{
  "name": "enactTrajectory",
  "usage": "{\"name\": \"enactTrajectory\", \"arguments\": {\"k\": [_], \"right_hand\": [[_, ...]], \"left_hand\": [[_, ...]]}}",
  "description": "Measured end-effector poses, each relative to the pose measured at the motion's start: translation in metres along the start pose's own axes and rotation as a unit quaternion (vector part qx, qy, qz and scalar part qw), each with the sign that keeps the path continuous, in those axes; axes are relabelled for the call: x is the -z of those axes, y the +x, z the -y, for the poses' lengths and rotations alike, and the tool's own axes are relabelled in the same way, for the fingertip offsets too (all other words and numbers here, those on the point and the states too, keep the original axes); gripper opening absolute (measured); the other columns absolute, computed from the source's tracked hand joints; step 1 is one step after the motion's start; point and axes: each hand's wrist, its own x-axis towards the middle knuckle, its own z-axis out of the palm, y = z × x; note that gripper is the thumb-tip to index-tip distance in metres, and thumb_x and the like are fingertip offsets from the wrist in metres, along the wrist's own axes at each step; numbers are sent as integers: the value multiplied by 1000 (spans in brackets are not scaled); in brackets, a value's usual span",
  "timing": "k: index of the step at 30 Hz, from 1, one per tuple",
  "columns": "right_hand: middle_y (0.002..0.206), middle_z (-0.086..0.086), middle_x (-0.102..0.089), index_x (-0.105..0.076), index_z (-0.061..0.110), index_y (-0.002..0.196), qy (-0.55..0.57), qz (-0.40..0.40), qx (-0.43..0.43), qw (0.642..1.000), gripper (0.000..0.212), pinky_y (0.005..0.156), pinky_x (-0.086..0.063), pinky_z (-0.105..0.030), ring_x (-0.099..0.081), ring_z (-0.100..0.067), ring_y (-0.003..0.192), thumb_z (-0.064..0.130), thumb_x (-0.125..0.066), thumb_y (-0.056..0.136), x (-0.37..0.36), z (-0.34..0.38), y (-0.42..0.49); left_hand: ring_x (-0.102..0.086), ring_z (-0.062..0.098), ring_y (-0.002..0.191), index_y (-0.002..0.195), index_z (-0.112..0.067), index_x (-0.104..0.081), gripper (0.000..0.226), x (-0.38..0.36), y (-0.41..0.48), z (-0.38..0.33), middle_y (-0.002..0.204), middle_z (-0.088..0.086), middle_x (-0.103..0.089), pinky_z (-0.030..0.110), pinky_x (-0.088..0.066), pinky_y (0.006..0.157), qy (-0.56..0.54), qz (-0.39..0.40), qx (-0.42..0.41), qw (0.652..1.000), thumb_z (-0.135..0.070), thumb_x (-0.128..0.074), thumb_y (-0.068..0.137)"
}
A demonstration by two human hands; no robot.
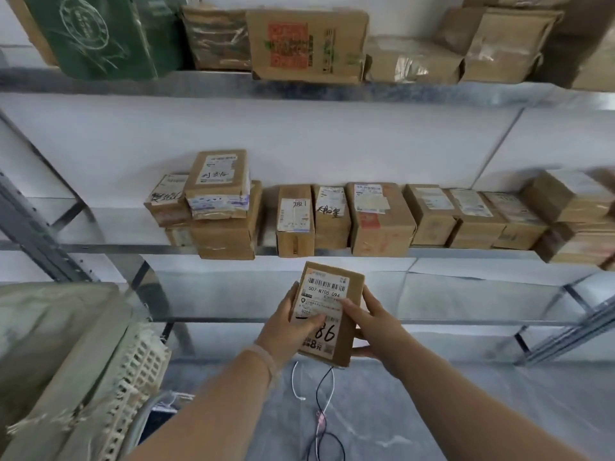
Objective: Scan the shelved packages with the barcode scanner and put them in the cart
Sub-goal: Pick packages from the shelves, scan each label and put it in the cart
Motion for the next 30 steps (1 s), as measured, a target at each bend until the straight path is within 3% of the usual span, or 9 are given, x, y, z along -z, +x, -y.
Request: {"name": "enactTrajectory", "arguments": {"k": [4, 8, 12, 14, 17, 20, 25, 27, 30], "right_hand": [[123, 0, -63, -32, 48, 143, -20, -4, -9, 1000, 60, 80, -60, -45, -64, -20, 106, 41, -63, 92, 1, -23, 26], [121, 8, -59, -4, 48, 150, -98, -33, 51, 993, 79, 65, -51, -14, -61, -1, 88, 30, -59, 96, -17, -56, 50], [135, 6, -54, -3, 47, 150, -92, -50, 49, 993, 82, 86, -57, -33, -62, -14, 108, 25, -59, 95, -33, -85, 81], [132, 6, -54, -6, 42, 151, -103, -60, 53, 991, 79, 78, -54, -23, -61, -13, 107, 24, -58, 95, -36, -94, 96], [125, 6, -58, -9, 42, 150, -121, -69, 57, 989, 75, 62, -49, -13, -63, -5, 95, 26, -58, 95, -42, -105, 121], [124, 9, -59, -11, 43, 149, -104, -72, 51, 991, 74, 56, -50, -12, -63, -1, 91, 27, -59, 95, -50, -113, 152], [133, 14, -52, -9, 53, 147, -95, -100, 63, 988, 77, 68, -50, -14, -60, 1, 100, 33, -59, 93, -52, -132, 211], [136, 12, -49, -10, 60, 143, -104, -104, 79, 986, 75, 81, -53, -24, -59, -4, 107, 38, -60, 91, -48, -141, 242], [136, 10, -51, -19, 73, 130, -99, -88, 83, 988, 60, 85, -56, -31, -60, -10, 111, 56, -55, 86, -40, -153, 286]], "left_hand": [[-73, 16, 93, 121, -37, -55, 39, -15, 15, 32, 107, -3, -74, 41, -61, 82, -13, -27, 26, 999, -30, -73, 87], [-71, 18, 100, 134, -34, -50, 74, -27, 38, 73, 114, -2, -72, 46, -60, 84, -33, -76, 43, 996, -55, -74, 67], [-67, 14, 107, 127, -50, -43, 50, -24, 58, 99, 119, -6, -67, 39, -58, 89, -37, -56, 30, 997, -27, -67, 90], [-65, 3, 105, 124, -55, -32, 54, -19, 69, 114, 119, -15, -62, 24, -56, 84, -39, -32, 19, 999, -15, -58, 97], [-65, -2, 98, 123, -53, -35, 53, -12, 89, 131, 116, -16, -62, 16, -54, 74, -37, -33, 14, 999, -13, -58, 97], [-67, 4, 101, 133, -44, -41, 52, -6, 119, 151, 120, -6, -66, 22, -57, 78, -44, -46, 10, 998, -14, -61, 96], [-67, 8, 107, 128, -48, -45, 51, -10, 176, 184, 121, -9, -67, 25, -57, 86, -40, -86, -7, 995, -16, -63, 94], [-66, 4, 106, 138, -40, -44, 53, -13, 202, 197, 121, -13, -66, 19, -55, 83, -34, -103, -17, 994, -15, -62, 95], [-66, -2, 97, 140, -39, -40, 54, -14, 240, 218, 121, -14, -64, 11, -53, 70, -20, -118, -20, 993, -15, -60, 96]]}}
